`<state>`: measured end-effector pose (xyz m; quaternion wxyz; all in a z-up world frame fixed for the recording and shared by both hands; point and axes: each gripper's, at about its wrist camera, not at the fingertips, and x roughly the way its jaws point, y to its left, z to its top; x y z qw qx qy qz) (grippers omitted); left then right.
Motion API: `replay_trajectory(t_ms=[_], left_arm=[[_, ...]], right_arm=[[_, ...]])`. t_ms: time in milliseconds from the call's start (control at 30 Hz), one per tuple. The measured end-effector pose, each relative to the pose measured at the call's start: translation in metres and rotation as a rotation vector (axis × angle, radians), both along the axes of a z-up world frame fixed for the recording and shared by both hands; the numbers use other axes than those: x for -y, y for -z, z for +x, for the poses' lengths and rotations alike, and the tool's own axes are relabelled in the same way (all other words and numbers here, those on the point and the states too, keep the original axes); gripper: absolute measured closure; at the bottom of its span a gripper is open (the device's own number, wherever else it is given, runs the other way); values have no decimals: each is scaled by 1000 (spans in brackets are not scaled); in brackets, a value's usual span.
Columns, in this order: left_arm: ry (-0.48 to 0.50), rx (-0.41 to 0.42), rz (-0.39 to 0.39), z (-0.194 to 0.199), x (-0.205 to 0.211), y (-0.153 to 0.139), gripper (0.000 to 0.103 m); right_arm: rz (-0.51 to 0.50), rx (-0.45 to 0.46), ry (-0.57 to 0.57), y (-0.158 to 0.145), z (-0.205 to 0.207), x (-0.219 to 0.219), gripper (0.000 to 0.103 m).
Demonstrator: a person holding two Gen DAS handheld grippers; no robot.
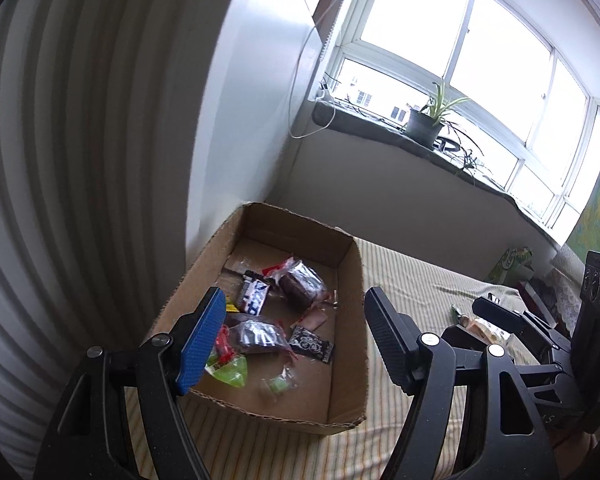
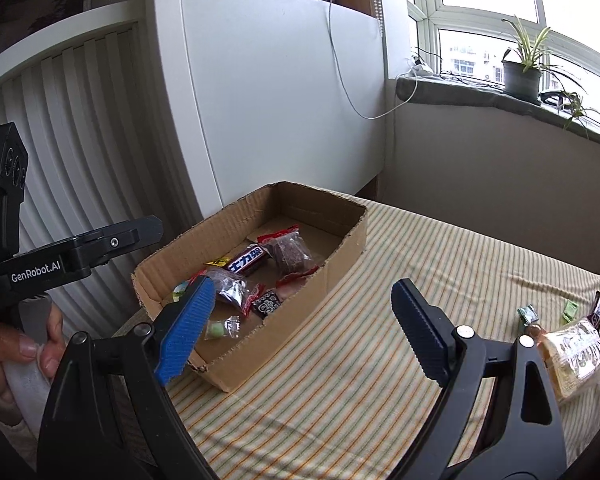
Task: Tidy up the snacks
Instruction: 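Move both open tools back to the pile near the Snickers bar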
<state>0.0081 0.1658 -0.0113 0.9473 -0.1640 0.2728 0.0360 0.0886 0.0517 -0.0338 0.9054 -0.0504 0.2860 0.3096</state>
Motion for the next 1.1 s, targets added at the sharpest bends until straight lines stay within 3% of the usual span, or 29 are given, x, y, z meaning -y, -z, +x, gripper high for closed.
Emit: replay_trajectory(t_ms=[333,700,833,1100], left_arm=[[161,-8,118,38,99,-16,26],[368,-28,219,76,197,-14,26],[402,-39,240,84,213,-13,26],[418,-95,226,113,222,5,26]], right_arm=[[93,2,164,-1,16,113,11],[117,-7,466,5,20,273,11],[125,-9,500,7,16,294,11],[98,-25,484,12,29,296,11]])
